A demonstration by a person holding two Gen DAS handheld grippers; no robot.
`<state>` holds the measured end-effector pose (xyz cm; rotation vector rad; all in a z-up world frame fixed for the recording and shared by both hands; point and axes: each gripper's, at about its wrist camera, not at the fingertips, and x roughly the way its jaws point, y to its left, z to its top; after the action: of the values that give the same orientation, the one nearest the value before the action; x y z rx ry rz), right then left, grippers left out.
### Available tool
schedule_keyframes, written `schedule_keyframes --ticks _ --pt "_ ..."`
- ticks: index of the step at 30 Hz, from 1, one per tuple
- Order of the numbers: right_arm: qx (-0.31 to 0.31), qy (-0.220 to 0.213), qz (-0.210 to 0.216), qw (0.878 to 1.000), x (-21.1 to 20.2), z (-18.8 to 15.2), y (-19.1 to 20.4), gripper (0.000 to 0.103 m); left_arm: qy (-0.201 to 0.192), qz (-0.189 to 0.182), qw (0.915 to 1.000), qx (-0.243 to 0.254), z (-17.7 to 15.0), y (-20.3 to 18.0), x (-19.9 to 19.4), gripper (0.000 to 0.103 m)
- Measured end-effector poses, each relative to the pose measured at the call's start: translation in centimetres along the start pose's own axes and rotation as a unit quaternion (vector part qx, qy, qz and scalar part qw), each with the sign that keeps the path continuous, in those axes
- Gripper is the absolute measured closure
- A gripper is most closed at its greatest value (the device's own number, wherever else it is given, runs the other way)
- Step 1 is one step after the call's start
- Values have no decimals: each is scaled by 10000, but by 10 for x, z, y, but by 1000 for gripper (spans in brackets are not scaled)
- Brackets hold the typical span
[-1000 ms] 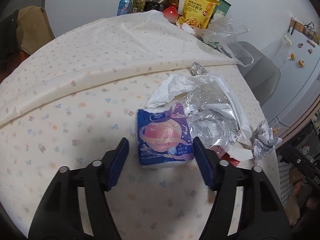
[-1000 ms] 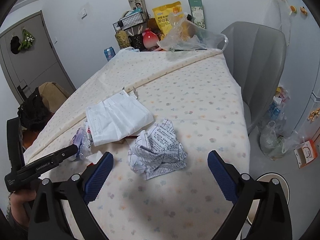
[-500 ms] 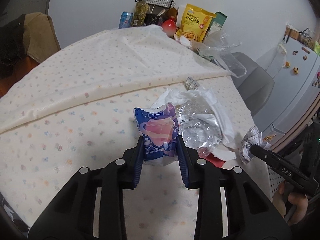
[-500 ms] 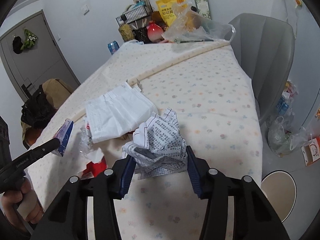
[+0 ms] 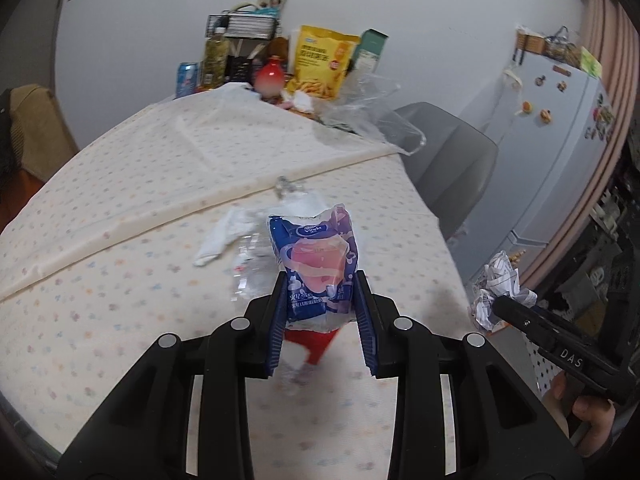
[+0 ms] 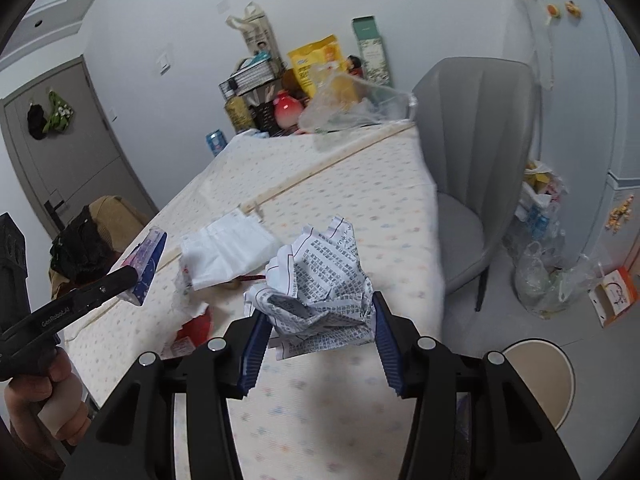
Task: Collect trash
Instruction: 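Grasp the blue-white snack wrapper with the left gripper while the right grasps crumpled printed paper, then carry both items over the wastebasket and open both grippers to drop them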
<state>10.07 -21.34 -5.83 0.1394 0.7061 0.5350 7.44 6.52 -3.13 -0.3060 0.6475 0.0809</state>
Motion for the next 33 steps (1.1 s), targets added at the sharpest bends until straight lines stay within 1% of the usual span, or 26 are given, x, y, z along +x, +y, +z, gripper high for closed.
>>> schedule_keyframes --ticks 9,14,18,21,26,32,33 --pt "478 -253 -570 9969 -39 -6 -68 54 47 -519 9971 557 8 -79 25 71" --pt "805 -279 -836 9929 -48 -12 -113 53 223 -764 9937 794 6 -120 49 71" --pt "1082 -304 -963 9890 -55 -19 -146 53 357 -881 9909 952 4 -149 68 71" --pt "1259 -311 -1071 9858 -57 -23 -169 53 445 -955 9888 1061 3 -169 81 71" --pt "1456 -294 -1258 9809 -57 -32 -196 52 586 -1060 9853 1206 0 -200 102 71" --pt "1791 -261 -1439 9729 -45 -39 -234 52 877 -1148 9806 1325 -9 -230 131 71" --pt "1856 -255 -1480 9711 -42 -42 -242 51 922 -1165 9798 1342 -10 -235 135 71"
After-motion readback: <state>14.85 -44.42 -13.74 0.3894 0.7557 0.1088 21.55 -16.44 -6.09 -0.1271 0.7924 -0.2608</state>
